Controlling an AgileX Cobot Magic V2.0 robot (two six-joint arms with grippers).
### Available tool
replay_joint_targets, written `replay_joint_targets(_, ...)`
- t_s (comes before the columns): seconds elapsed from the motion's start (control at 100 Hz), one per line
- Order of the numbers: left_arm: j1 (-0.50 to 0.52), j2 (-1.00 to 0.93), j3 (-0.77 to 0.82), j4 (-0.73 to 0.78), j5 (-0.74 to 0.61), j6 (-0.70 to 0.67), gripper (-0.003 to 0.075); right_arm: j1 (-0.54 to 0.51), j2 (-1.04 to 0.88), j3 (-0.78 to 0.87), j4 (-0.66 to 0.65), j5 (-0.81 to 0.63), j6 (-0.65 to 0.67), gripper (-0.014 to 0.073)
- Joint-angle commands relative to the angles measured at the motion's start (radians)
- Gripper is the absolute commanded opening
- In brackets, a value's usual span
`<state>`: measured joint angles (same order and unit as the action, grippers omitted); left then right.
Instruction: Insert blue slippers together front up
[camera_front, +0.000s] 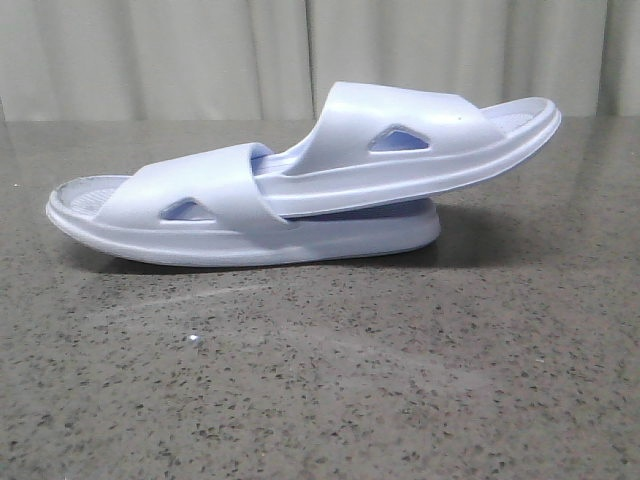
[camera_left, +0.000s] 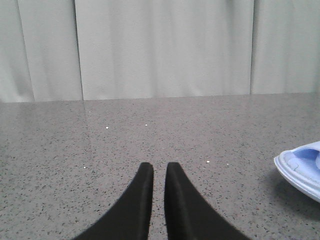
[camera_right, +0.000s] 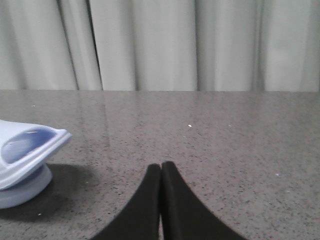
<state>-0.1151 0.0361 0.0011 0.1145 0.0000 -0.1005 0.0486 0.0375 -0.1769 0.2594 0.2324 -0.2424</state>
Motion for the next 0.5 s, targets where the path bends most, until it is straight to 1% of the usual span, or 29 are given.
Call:
replay_joint_targets(0.0,-0.008,0.011,0.009,0.002,-0.079,-0.008,0.0016,0.008,-0.002,0.0,-0.18,-0.129,0.179,-0.0107)
replay_joint_targets(0.05,-0.008,0.011,0.009,0.002,-0.079,-0.008,0.0016,0.01,-0.016,0.025,-0.233,-0.176,0.242,-0.0107)
replay_joint_targets(0.09,-0.008,0.011,0.009,0.002,-0.079,-0.008,0.0016,0.01,-0.031,0.045,-0.242,-0.201,0.261,-0.0107)
replay_joint_targets(0.17,-0.008,0.011,0.009,0.002,-0.079,-0.008,0.0016,0.01,-0.069,0.088,-0.242,-0.232,0.263,-0.0107)
replay_joint_targets(0.26,-0.008,0.011,0.009,0.002,-0.079,-0.008,0.0016,0.01,-0.069,0.127,-0.242,-0.272,0.263,-0.0107)
replay_joint_targets(0.49,-0.008,0.011,0.009,0.002,-0.079,-0.008,0.0016,0.011,-0.069,0.185,-0.242,-0.281,0.281,-0.0107)
